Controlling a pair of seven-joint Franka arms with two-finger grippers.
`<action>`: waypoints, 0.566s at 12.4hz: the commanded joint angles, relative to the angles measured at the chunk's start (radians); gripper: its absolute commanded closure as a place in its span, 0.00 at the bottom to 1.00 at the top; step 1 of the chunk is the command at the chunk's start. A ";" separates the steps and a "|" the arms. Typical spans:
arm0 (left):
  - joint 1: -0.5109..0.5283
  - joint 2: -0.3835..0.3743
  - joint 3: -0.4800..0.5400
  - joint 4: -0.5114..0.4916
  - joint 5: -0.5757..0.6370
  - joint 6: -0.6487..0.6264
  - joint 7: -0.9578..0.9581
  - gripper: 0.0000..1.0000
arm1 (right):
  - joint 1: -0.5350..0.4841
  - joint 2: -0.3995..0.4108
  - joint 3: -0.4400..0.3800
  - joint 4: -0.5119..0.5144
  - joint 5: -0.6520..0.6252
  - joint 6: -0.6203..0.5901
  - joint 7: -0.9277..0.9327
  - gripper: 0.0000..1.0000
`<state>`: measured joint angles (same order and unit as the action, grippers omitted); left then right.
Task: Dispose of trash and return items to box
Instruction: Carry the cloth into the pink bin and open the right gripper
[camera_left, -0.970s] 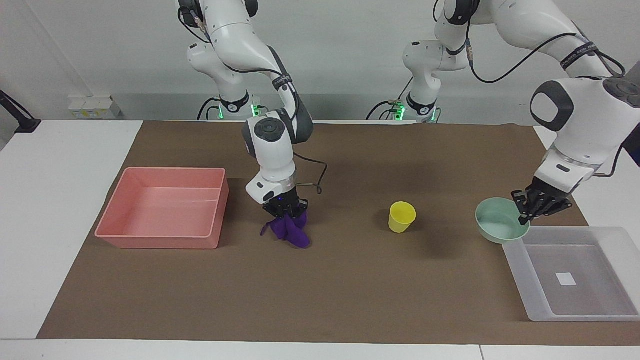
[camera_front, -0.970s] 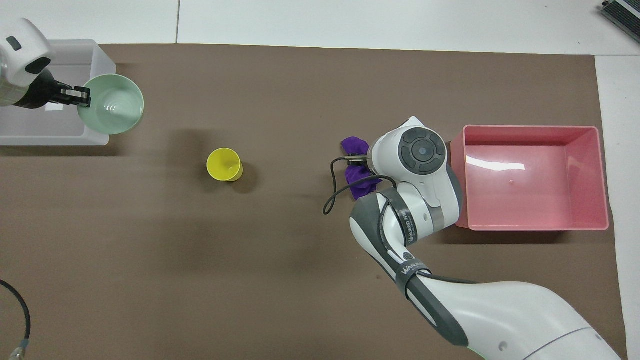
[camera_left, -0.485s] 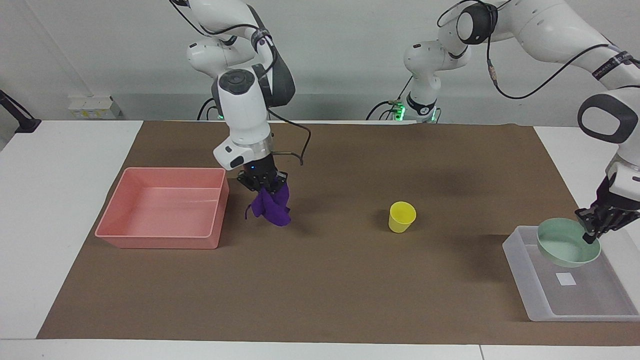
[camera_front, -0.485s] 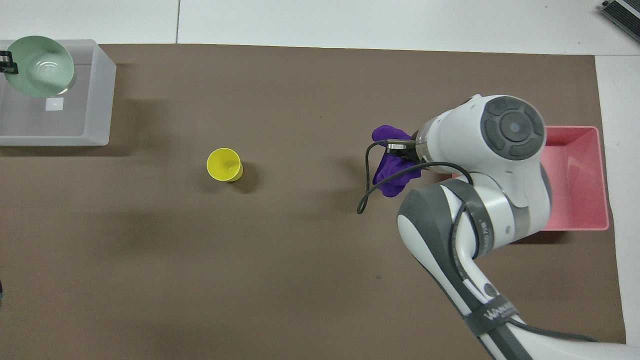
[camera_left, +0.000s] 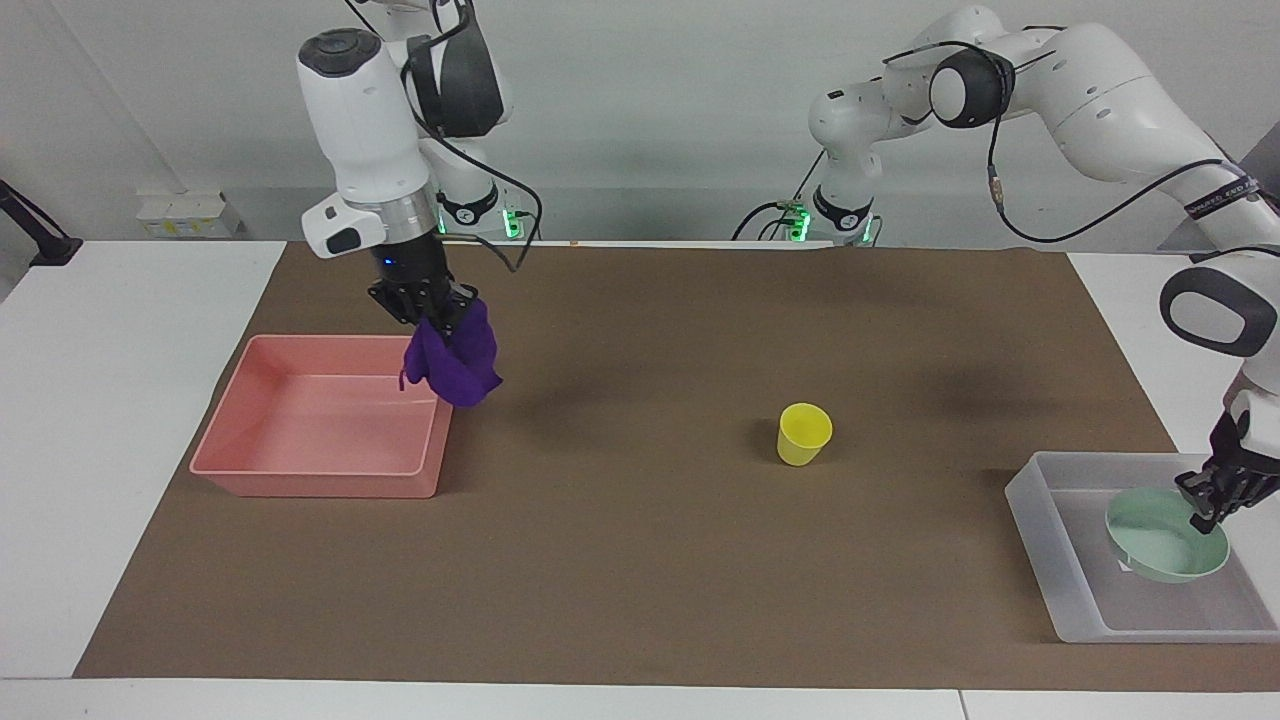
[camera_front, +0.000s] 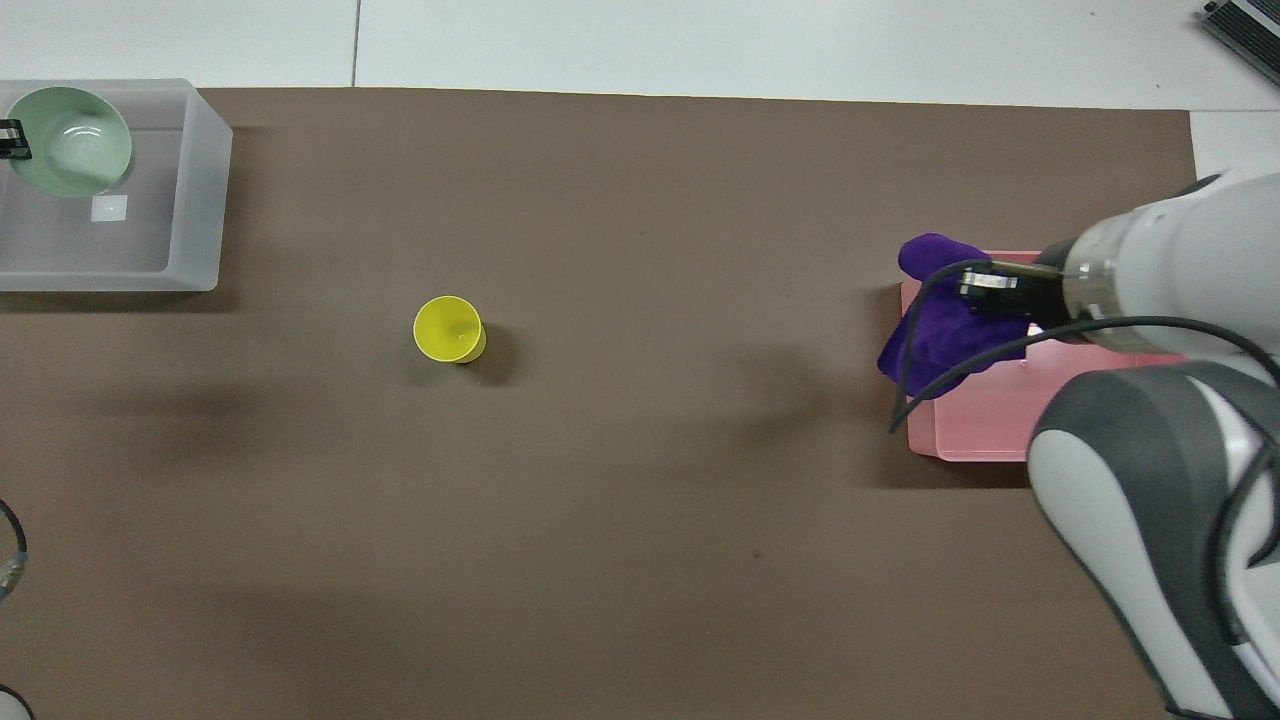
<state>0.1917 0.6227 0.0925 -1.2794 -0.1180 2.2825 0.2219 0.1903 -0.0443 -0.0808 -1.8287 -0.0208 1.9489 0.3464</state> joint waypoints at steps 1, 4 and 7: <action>0.006 0.041 -0.005 0.000 -0.015 0.049 0.004 1.00 | -0.127 -0.022 0.010 -0.033 -0.007 -0.013 -0.151 1.00; -0.004 0.057 -0.003 -0.011 -0.011 0.100 -0.001 1.00 | -0.282 -0.014 0.010 -0.073 -0.007 0.027 -0.381 1.00; 0.006 0.046 -0.003 -0.063 -0.006 0.152 0.007 1.00 | -0.368 0.020 0.010 -0.196 -0.005 0.195 -0.480 1.00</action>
<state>0.1904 0.6842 0.0876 -1.2950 -0.1181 2.4014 0.2218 -0.1467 -0.0369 -0.0854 -1.9460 -0.0235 2.0559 -0.0984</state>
